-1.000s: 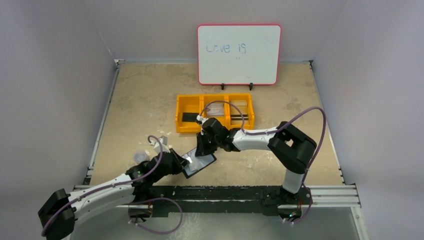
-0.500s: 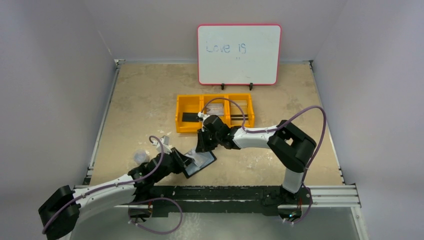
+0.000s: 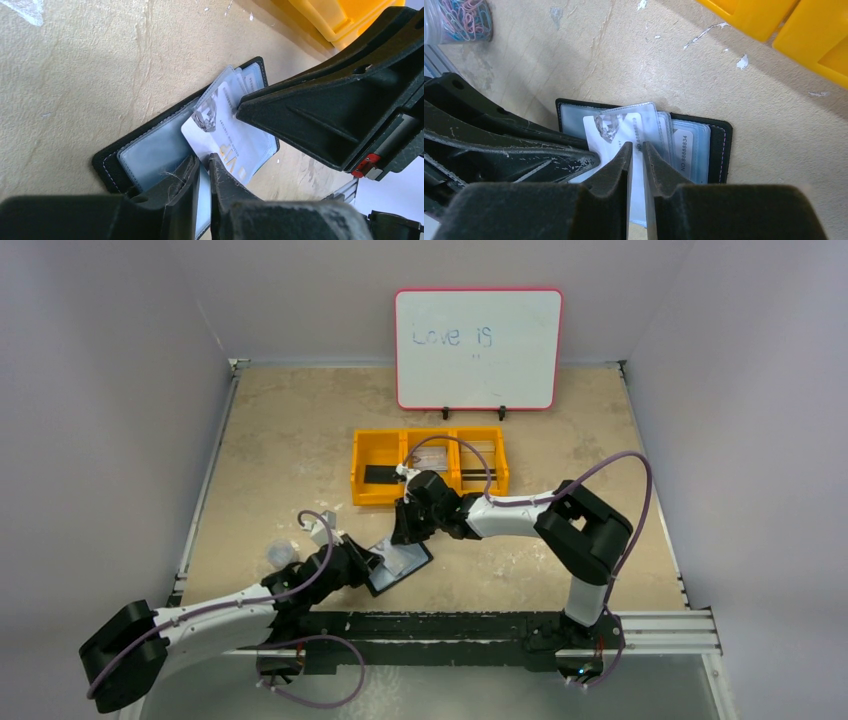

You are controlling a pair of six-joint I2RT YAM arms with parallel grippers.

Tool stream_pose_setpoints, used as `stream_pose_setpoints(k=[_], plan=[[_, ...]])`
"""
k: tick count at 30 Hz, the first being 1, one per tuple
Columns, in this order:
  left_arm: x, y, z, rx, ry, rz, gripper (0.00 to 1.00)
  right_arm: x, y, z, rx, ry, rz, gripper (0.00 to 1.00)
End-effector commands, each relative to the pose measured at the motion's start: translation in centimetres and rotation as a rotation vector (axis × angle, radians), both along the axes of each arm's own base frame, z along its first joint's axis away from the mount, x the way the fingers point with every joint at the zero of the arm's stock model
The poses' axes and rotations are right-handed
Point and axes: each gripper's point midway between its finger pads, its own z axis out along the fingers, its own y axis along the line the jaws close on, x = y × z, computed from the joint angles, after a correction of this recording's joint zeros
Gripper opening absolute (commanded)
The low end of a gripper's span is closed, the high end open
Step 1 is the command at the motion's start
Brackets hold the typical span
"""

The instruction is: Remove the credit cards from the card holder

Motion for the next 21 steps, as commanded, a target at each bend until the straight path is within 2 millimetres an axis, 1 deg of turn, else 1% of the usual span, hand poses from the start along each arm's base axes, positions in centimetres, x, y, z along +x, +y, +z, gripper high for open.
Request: stream_pose_setpoints(k=[1,2,4,8,13,21], plan=[[1.9,-0.6,2.6,-0.051,-0.077,0.055,0.10,-2.8,-3.0,-4.3,-0.148,0.096,0.027,0.16],[1.9,-0.5,2.5,-0.050,-0.075,0.057,0.08,-2.8,-3.0,-4.3,-0.147,0.097,0.027,0.16],[1.9,-0.4,2.5,-0.045,-0.075,0.058,0.00,-2.9,-3.1,-4.4,-0.151,0.099,0.022,0.16],[1.7,0.2,2.5,-0.018,-0.069,0.070,0.00,-3.1,-3.4,-4.6,-0.163,0.120,0.001,0.16],[1.1,1.6,2.3,0.050,-0.045,0.076,0.00,-2.5,-4.1,-4.9,-0.201,0.110,-0.052,0.17],[0.1,1.8,2.5,0.065,-0.030,0.032,0.00,-2.0,-4.0,-4.7,-0.204,0.101,-0.064,0.18]])
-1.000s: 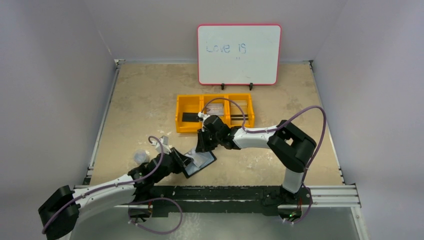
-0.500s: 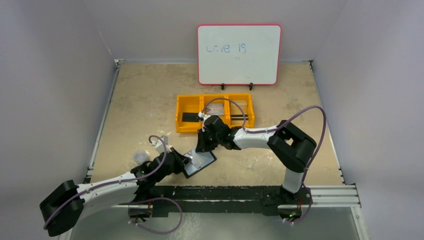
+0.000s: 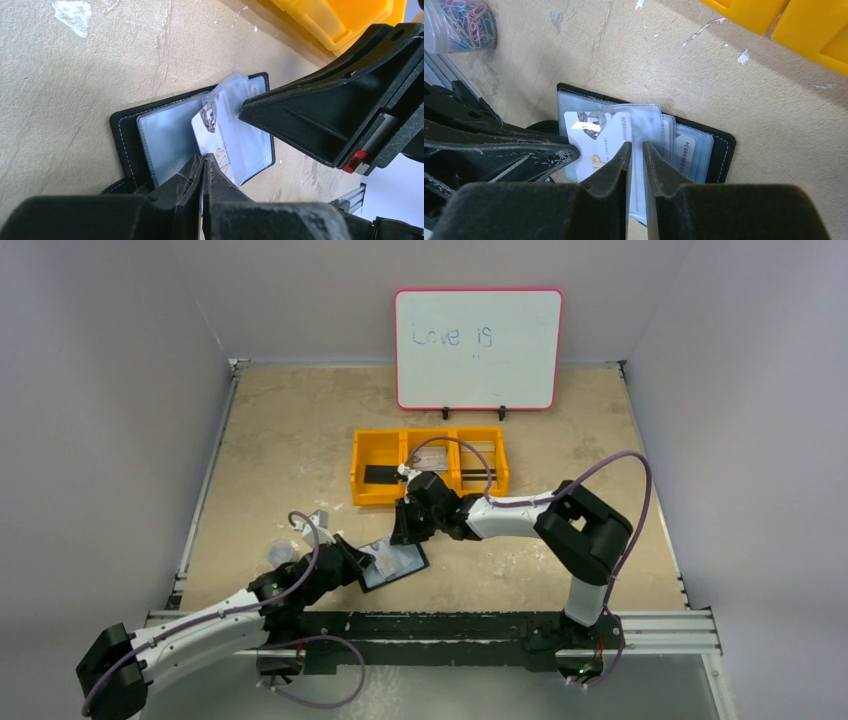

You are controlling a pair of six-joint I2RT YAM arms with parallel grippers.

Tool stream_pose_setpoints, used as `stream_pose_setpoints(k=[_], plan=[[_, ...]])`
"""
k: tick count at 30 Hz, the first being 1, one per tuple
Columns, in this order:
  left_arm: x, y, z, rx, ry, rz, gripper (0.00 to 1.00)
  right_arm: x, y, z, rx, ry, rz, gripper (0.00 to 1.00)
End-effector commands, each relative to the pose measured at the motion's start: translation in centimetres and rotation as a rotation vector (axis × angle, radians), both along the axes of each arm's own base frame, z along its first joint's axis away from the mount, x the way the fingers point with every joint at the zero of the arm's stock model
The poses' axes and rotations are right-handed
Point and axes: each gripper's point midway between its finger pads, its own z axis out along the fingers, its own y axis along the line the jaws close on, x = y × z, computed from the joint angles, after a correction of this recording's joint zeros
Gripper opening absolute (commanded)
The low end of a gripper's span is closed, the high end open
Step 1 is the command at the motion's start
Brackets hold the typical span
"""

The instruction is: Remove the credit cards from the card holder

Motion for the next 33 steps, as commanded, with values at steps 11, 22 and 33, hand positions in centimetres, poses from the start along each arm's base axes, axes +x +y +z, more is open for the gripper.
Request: stream_pose_setpoints(k=[11,22,33], plan=[[0.0,0.5,2.9,0.068,-0.033,-0.042,0.00,-1.8,-2.9,-2.3,-0.119,0.042,0.007,0.16],[-0.1,0.4,3.8,0.094,-0.036,-0.064,0.00,-0.9,-0.6,2.1,-0.005,-0.020,0.041,0.18],[0.5,-1.3,2.9,0.061,-0.031,-0.081,0.00,-1.3,1.0,2.8,0.075,-0.042,0.126,0.19]])
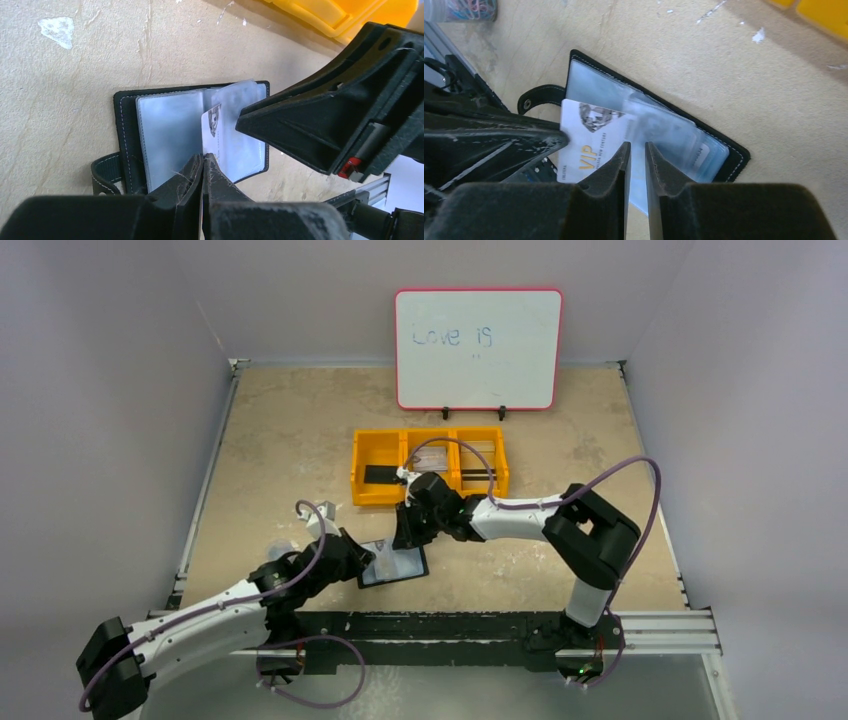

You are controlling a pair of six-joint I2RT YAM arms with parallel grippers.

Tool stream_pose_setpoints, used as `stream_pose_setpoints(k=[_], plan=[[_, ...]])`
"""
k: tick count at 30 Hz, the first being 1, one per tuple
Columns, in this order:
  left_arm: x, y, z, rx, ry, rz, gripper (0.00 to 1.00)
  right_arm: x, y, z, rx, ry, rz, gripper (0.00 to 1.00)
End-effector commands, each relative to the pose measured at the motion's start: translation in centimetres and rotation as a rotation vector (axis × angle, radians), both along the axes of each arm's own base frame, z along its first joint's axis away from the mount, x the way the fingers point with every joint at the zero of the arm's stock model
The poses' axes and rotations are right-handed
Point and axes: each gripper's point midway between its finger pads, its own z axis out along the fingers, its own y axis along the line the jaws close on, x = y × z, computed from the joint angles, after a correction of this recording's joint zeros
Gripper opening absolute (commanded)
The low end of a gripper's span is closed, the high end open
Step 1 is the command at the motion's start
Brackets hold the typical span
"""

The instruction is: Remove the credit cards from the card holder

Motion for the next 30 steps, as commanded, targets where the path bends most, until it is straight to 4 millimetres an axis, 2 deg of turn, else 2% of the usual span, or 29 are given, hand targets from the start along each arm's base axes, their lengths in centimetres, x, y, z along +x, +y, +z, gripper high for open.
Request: stream_pose_setpoints(k=[1,4,13,18,23,26,27,29,30], plan=[[0.7,-1.0,0.9,-0.036,-0.039,-0.014,0.00,-0.4,1.9,1.8,0.085,-0.025,0.079,0.18],[0.8,-1.1,0.9,-0.044,-0.042,-0.011,0.00,-1.0,1.6,0.2,0.046,0.006,0.094,0.17],[0.6,-2.1,0.9,-0.118,-0.047,-0.031,0.00,-1.0,1.3,-1.6,-0.006,0.053,0.056,0.15],[0.4,-2.6,0.4,-0.127,-0.030,-0.047,0.08,-1.1,1.3,-1.5,-0.005,0.060,0.050,0.15],[0.4,-3.1,0.5,-0.141,-0.031,-0.064,0.10,-1.1,1.3,-1.5,-0.003,0.063,0.047,0.15],[0.5,-2.8,0.3,-0.130,-0.028,-0.053,0.03,-1.6,0.5,-2.1,-0.021,0.075,0.046,0.15],[0.5,-2.7,0.2,-0.126,-0.029,-0.047,0.00,-1.6,0.6,-1.9,-0.015,0.071,0.049,0.15],[0.6,-2.4,0.2,-0.113,-0.029,-0.033,0.00,-1.8,0.8,-1.1,0.003,0.075,0.058,0.17],[0.7,-2.2,0.2,-0.106,-0.029,-0.025,0.00,-1.7,1.0,-0.1,0.026,0.059,0.060,0.17]])
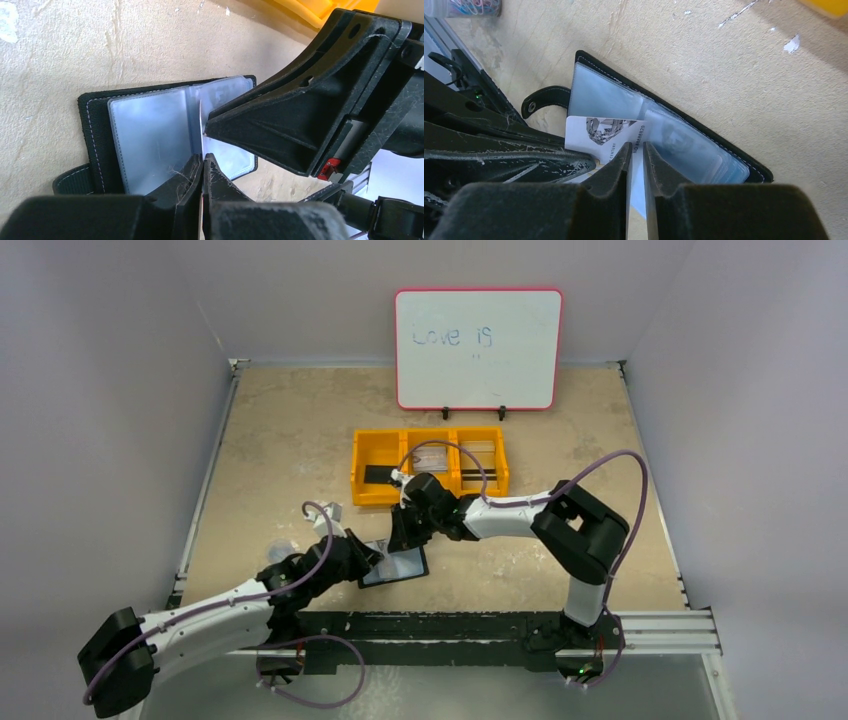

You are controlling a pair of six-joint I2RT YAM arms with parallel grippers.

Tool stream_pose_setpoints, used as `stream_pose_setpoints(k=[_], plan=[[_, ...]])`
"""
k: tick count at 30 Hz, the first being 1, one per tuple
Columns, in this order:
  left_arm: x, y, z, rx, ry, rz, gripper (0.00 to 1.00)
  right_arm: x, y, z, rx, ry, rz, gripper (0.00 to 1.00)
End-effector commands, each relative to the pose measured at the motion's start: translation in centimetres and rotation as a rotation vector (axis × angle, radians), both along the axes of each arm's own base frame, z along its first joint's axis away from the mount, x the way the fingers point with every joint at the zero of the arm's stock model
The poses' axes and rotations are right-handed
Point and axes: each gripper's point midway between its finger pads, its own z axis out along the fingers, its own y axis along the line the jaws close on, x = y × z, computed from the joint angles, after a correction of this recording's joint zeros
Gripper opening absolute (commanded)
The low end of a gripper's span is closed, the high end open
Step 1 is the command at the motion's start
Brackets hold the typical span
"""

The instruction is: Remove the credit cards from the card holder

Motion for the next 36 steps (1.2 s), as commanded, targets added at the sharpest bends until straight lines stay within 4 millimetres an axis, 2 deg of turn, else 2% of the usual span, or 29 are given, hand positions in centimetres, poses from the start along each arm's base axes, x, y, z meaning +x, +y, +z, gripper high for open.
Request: stream_pose_setpoints(k=[1,3,6,9,12,16,19,23,25,28,30,32,34,36], plan=[[0.6,0.1,1.1,-0.017,-0.028,0.027,0.00,-0.7,-0.2,1.7,0.021,-0.002,0.012,0.18],[0.7,0.4,1.6,-0.006,-0.038,0.034,0.00,-0.1,-0.1,3.9,0.059,-0.050,-0.010,0.19],[0.9,0.6,3.7,-0.011,-0.071,0.036,0.00,1.4,-0.6,7.1,0.091,-0.148,-0.074,0.29],[1.3,1.3,6.6,0.023,-0.112,0.045,0.00,3.0,-1.5,10.1,0.124,-0.249,-0.163,0.49],[1.7,2.7,8.3,0.116,-0.132,0.069,0.00,4.8,-2.3,12.4,0.137,-0.347,-0.241,0.55],[2.5,4.0,10.7,0.184,-0.186,0.104,0.00,7.1,-4.0,14.4,0.118,-0.461,-0.361,0.58],[3.7,4.4,13.0,0.161,-0.259,0.166,0.00,7.7,-5.5,16.6,0.192,-0.528,-0.456,0.62],[5.3,3.6,16.4,0.087,-0.381,0.195,0.00,6.8,-8.4,22.2,0.522,-0.633,-0.594,0.76],[5.8,2.9,18.0,0.041,-0.436,0.195,0.00,6.1,-10.0,23.8,0.636,-0.679,-0.628,0.82],[6.2,2.1,19.7,-0.018,-0.501,0.187,0.00,5.7,-11.1,24.4,0.655,-0.697,-0.641,0.96],[6.1,1.5,20.6,-0.060,-0.541,0.161,0.00,5.6,-11.0,24.2,0.621,-0.687,-0.608,0.99],[5.9,1.1,21.2,-0.088,-0.568,0.139,0.00,5.8,-11.3,23.8,0.601,-0.635,-0.599,0.99],[5.7,0.6,21.6,-0.119,-0.592,0.113,0.00,4.9,-11.3,24.5,0.723,-0.608,-0.487,0.98],[5.4,0.1,22.1,-0.156,-0.611,0.091,0.00,4.3,-12.5,25.3,0.884,-0.590,-0.406,0.95]])
